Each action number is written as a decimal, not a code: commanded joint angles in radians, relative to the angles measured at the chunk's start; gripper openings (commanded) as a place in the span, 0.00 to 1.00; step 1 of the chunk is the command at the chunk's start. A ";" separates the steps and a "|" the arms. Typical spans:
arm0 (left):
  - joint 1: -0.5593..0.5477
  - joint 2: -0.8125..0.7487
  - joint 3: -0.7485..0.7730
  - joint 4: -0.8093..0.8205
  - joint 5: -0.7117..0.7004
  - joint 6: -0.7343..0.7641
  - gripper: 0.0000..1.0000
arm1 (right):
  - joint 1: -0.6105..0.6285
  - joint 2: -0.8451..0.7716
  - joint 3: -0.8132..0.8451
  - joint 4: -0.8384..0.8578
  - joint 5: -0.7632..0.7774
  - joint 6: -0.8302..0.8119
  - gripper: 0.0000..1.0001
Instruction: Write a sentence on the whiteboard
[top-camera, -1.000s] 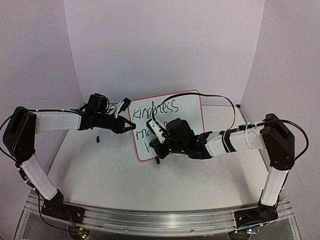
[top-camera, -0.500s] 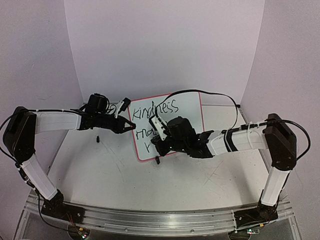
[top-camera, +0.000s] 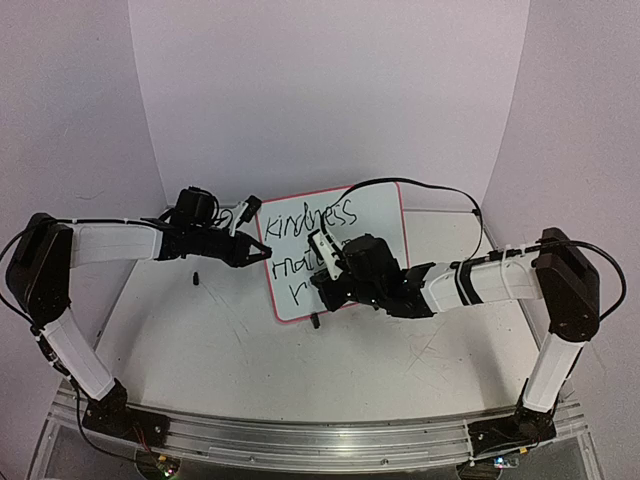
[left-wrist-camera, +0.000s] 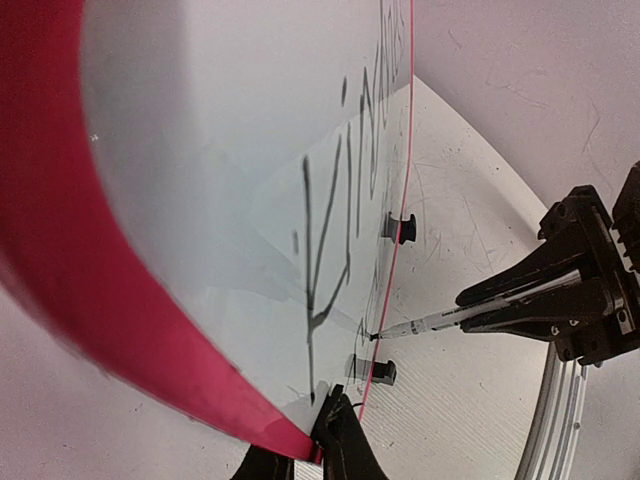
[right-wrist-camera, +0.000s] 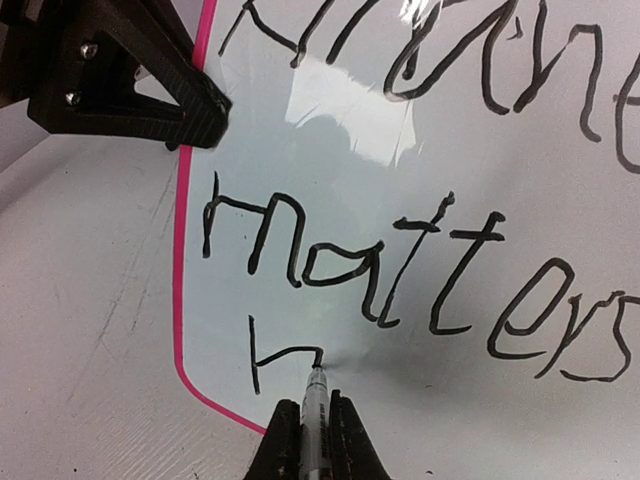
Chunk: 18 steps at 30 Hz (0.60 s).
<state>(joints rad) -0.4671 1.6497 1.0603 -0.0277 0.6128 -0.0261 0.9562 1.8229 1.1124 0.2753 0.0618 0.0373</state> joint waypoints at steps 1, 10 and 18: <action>0.012 0.030 0.013 -0.029 -0.245 0.095 0.00 | -0.010 -0.018 -0.026 0.005 0.018 0.024 0.00; 0.013 0.029 0.012 -0.029 -0.246 0.095 0.00 | -0.010 0.000 -0.048 0.004 0.001 0.042 0.00; 0.013 0.032 0.011 -0.029 -0.247 0.095 0.00 | -0.010 0.001 -0.031 0.007 0.005 0.046 0.00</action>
<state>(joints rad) -0.4686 1.6497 1.0603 -0.0277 0.6098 -0.0261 0.9558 1.8229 1.0698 0.2720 0.0433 0.0706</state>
